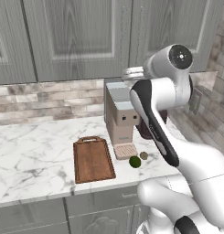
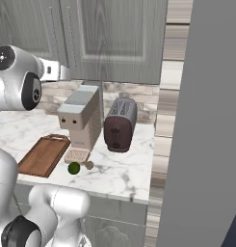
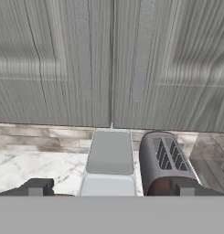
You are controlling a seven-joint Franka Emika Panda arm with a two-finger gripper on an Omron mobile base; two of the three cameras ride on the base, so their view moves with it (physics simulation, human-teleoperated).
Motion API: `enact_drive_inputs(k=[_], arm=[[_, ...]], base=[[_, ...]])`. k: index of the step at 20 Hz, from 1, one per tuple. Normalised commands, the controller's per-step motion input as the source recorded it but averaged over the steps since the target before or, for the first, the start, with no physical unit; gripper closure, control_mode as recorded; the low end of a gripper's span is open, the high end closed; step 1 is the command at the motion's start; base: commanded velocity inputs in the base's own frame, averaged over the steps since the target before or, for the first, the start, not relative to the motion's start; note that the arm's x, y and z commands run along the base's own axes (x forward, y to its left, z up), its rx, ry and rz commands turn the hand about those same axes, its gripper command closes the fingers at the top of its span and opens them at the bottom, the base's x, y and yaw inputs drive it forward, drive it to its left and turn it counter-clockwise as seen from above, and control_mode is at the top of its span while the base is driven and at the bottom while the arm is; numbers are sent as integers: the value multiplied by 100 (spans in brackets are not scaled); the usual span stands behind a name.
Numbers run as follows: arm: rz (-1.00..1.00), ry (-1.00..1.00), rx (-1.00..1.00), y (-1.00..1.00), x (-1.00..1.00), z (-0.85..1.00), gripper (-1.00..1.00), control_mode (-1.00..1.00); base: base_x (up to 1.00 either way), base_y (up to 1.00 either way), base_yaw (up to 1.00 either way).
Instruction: Open the cabinet. Place the bowl and condiment on the counter. Then place the lime and garlic on the cutting board.
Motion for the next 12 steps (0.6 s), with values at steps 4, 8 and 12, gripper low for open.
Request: enact_drive_inputs(k=[4,8,12], arm=[[0,0,0,11,11,24,-100,-100],[0,1,0,8,2,33,-100,-100],[0,9,0,9,3,19,-100,-100]], base=[[0,0,0],[0,0,0],[0,0,0]])
